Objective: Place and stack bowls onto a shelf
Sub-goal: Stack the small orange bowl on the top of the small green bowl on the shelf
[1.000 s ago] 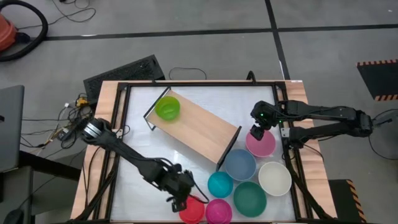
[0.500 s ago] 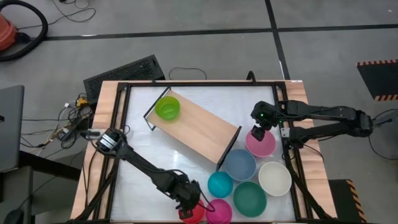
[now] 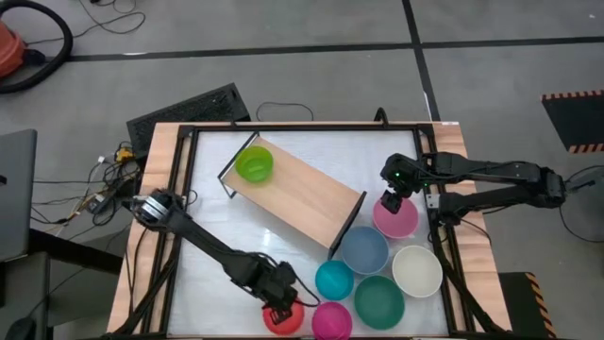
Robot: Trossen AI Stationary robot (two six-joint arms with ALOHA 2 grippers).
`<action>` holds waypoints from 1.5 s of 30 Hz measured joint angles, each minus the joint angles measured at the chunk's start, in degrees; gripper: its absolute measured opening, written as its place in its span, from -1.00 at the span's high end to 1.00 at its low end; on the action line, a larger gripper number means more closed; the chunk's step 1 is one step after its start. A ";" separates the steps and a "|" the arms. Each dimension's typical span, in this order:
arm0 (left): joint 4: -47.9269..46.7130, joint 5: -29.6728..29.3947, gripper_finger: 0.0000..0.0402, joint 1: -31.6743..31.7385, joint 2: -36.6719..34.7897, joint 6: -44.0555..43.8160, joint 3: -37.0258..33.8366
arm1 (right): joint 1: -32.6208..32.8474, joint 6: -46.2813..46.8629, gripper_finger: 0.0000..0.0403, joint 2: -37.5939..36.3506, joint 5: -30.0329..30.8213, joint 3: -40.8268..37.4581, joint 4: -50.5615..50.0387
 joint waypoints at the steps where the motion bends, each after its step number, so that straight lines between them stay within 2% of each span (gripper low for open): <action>1: -1.36 0.23 0.99 0.11 -1.40 -1.01 0.00 | 0.00 0.00 -0.42 0.00 -0.01 0.00 0.00; 4: -4.88 -0.44 1.00 0.81 -6.61 -5.58 -0.02 | 0.00 -0.04 -0.42 0.00 0.11 0.00 0.18; 10: -16.61 -10.20 1.00 5.54 -20.01 -14.34 0.02 | 0.00 -0.13 -0.42 0.00 0.45 0.00 2.43; 16: -26.91 -23.14 1.00 17.49 -32.91 -14.53 0.04 | 0.00 -0.12 -0.42 0.00 0.50 0.00 5.16; 20: -30.73 -25.75 1.00 28.77 -38.33 -8.69 0.04 | 0.00 -0.11 -0.42 0.00 0.66 0.00 7.01; 22: -30.91 -25.16 1.00 34.83 -39.87 -4.61 0.04 | 0.00 -0.11 -0.42 0.00 0.66 0.00 7.22; 26: -30.84 -20.10 1.00 45.41 -40.46 4.74 0.04 | 0.00 -0.09 -0.42 0.00 0.66 0.00 7.13; 32: -30.33 -12.29 1.00 56.09 -38.31 17.49 0.02 | -0.02 0.29 -0.42 0.00 0.66 0.00 7.13; 36: -28.80 -7.30 1.00 59.85 -36.13 24.77 0.02 | -0.07 1.57 -0.42 0.00 1.78 0.00 7.11; 45: -29.01 -3.78 1.00 62.10 -28.83 34.54 0.01 | -2.54 1.55 -0.42 0.46 2.98 0.00 7.06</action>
